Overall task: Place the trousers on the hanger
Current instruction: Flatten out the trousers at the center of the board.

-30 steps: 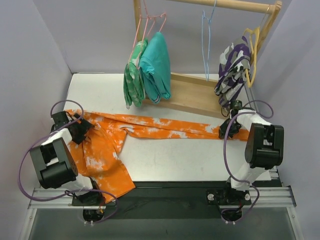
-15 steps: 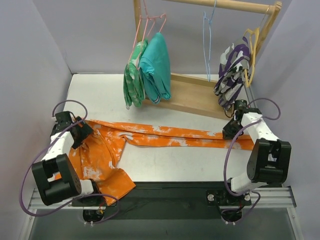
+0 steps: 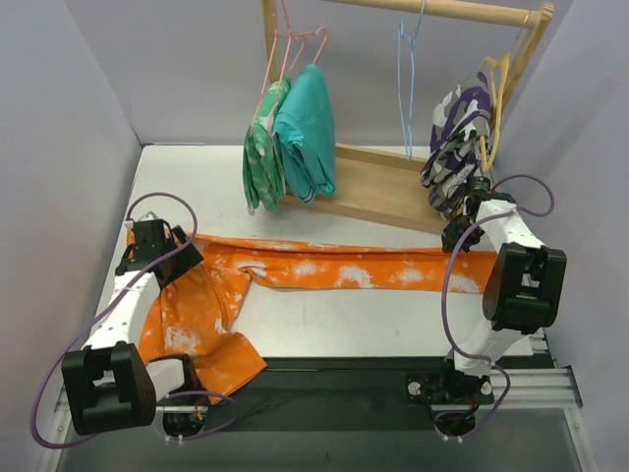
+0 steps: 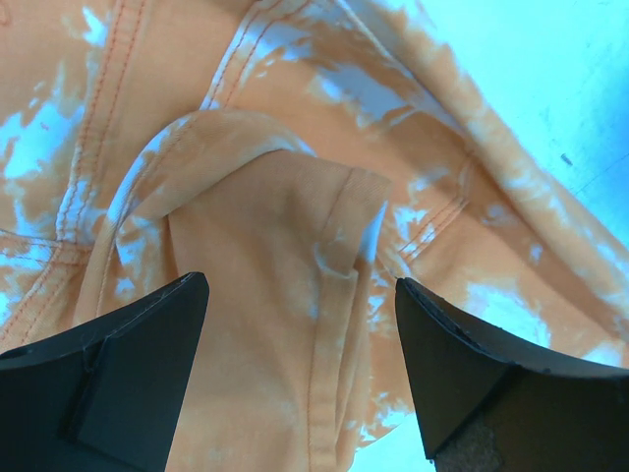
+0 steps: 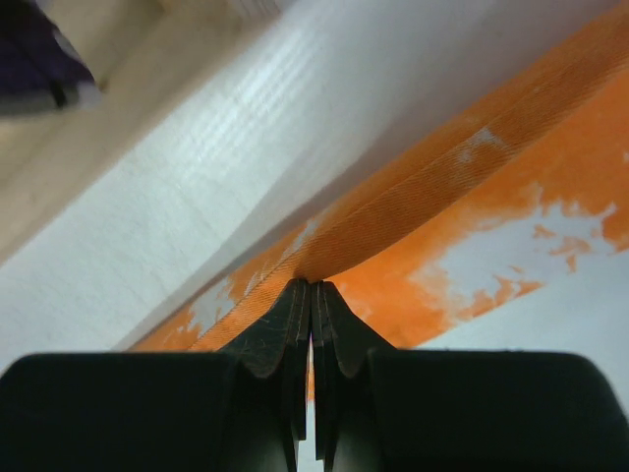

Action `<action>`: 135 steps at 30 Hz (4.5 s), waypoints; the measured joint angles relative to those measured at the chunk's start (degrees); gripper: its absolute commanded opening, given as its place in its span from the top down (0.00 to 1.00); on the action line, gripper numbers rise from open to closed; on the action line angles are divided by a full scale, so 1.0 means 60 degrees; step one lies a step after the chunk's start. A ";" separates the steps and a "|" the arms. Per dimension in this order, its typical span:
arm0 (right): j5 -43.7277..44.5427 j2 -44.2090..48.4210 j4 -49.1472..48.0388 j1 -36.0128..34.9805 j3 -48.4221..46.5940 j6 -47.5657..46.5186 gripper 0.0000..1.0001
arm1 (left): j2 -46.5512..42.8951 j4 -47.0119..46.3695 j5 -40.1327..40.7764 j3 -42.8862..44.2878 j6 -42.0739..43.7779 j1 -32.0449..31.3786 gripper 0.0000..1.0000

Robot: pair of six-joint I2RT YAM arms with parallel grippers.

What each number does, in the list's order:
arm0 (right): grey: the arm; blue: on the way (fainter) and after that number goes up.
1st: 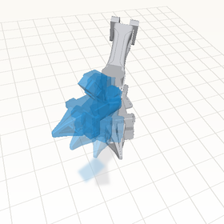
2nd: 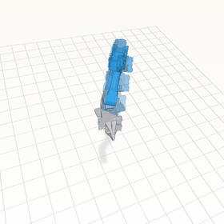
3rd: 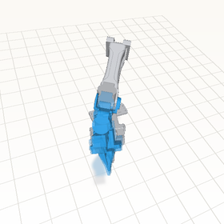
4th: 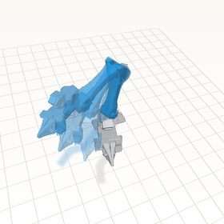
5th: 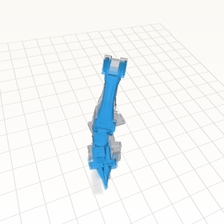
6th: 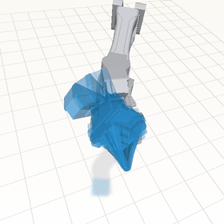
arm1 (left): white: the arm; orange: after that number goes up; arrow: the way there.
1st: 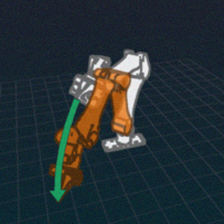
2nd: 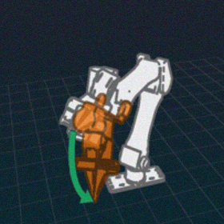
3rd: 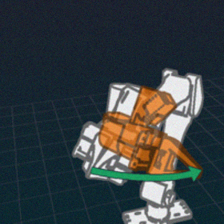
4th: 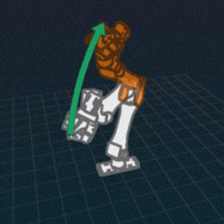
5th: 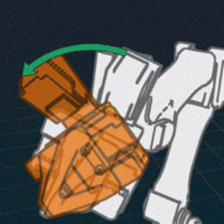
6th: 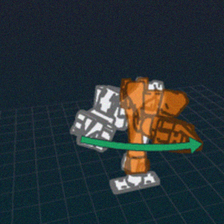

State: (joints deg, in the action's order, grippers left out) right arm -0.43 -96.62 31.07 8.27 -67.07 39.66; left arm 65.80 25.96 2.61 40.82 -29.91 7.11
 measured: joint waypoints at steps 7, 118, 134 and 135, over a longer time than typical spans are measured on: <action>-0.0153 -0.1341 -0.0175 0.0266 -0.1206 0.0240 0.94 | 0.0029 0.0004 -0.0055 -0.0073 0.0004 -0.0007 0.12; 0.1275 0.8280 0.2408 -0.3526 0.3326 -0.1249 1.00 | -0.0164 0.0277 0.0492 -0.1763 -0.0648 0.1009 0.03; 0.0994 0.5861 0.2983 0.1632 0.0688 -0.2892 0.97 | 0.2036 -0.1180 0.0259 -0.0510 -0.0630 0.1971 0.02; 0.1002 0.5665 0.3027 0.1763 0.0557 -0.2892 0.97 | 0.2167 -0.1257 0.0229 -0.0419 -0.0623 0.1971 0.03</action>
State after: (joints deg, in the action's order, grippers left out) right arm 5.58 -62.63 49.23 18.85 -63.72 22.31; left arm 78.81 18.41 3.99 38.30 -33.65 18.94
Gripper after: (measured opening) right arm 0.116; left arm 0.974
